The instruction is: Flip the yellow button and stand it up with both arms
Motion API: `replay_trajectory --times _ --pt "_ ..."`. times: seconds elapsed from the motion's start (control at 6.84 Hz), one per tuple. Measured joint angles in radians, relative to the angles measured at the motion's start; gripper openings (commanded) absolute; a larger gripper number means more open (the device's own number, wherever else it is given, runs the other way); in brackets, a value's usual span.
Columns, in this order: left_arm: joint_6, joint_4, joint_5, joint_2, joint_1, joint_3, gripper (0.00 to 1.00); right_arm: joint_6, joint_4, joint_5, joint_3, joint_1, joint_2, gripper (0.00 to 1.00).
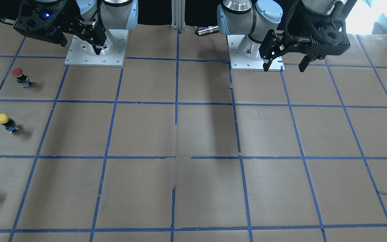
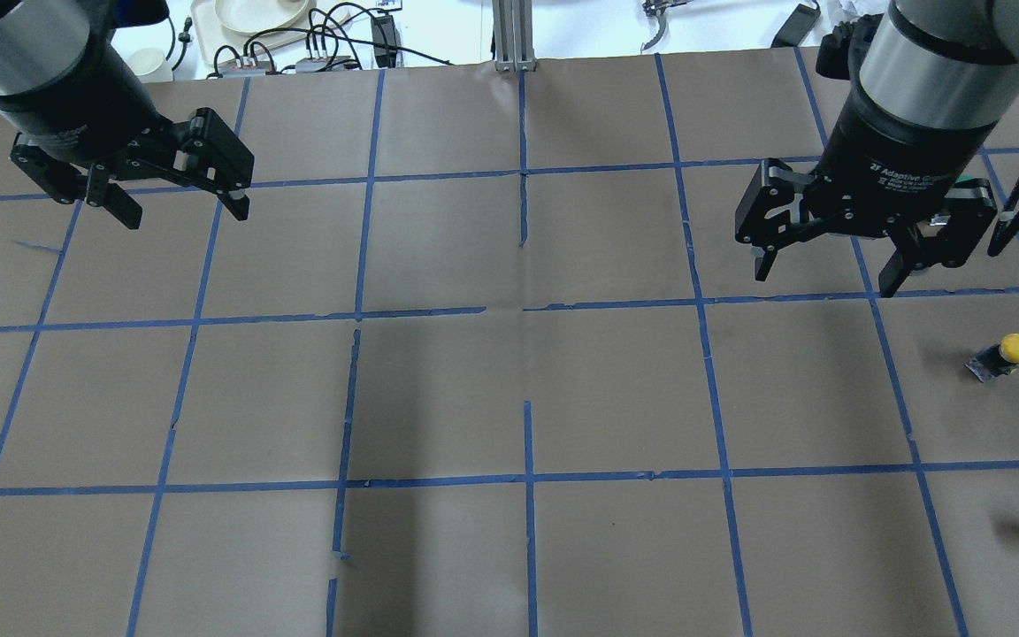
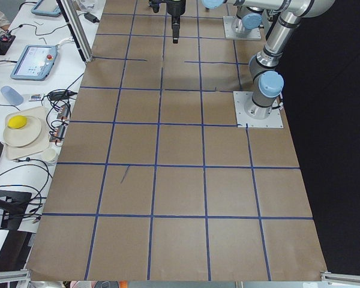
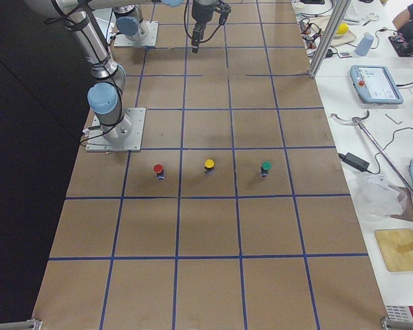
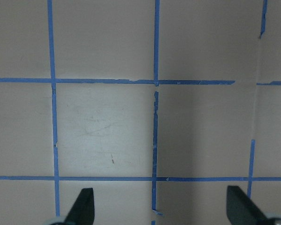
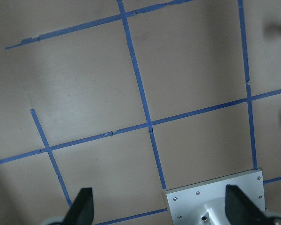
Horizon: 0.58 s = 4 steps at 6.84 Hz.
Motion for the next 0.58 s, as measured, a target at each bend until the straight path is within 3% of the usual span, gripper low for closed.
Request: replay_trajectory --times 0.58 --pt "0.0 0.0 -0.001 -0.001 0.0 0.001 1.0 0.0 0.01 0.015 0.0 -0.002 -0.004 1.0"
